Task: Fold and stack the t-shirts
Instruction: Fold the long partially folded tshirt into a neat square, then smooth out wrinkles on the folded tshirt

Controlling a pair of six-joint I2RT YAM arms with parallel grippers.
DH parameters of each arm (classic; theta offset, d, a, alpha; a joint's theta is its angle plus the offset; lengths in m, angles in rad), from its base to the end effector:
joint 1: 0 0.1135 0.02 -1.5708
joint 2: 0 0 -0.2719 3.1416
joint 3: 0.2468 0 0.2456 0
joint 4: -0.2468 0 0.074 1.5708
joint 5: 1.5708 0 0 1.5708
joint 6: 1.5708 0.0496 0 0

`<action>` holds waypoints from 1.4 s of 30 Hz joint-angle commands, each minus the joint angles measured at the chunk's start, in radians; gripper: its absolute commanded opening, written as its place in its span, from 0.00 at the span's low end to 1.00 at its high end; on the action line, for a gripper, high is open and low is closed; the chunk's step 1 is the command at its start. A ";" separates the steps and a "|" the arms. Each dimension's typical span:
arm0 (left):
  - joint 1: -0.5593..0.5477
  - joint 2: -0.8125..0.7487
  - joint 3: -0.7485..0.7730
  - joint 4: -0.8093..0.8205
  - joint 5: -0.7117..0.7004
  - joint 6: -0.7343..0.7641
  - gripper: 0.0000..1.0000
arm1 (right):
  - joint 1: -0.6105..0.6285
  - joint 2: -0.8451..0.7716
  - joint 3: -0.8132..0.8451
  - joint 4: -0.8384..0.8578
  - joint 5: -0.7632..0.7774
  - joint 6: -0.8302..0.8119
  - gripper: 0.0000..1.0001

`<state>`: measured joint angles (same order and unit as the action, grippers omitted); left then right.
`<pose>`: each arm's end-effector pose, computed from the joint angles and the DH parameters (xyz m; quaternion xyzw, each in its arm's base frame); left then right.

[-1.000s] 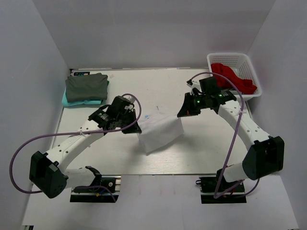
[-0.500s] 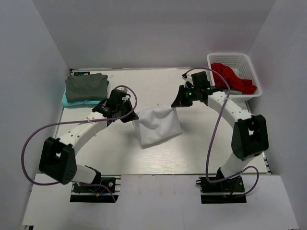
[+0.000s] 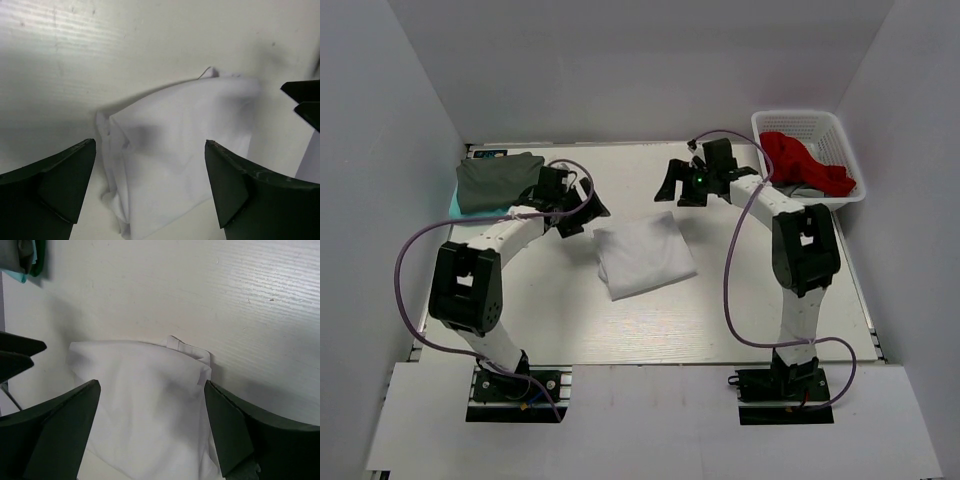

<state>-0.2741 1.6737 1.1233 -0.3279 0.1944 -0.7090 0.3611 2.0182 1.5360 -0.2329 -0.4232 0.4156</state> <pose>0.3446 -0.1068 0.2161 -0.1698 0.9213 -0.2399 0.2547 0.4292 0.1839 0.2232 -0.0629 0.8916 0.3305 0.3031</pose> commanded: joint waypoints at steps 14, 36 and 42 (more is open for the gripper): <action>-0.031 0.033 -0.026 0.329 0.439 -0.001 1.00 | 0.019 -0.182 -0.255 0.322 -0.218 0.052 0.90; 0.124 0.295 0.151 0.278 0.505 0.110 1.00 | 0.002 0.117 -0.062 0.316 -0.086 0.049 0.90; 0.092 0.137 0.257 0.165 0.280 0.178 1.00 | 0.022 -0.087 -0.147 0.310 -0.078 0.012 0.90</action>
<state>-0.1719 1.9575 1.3224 -0.1078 0.5858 -0.5953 0.3714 2.0903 1.4288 0.0830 -0.5262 0.4816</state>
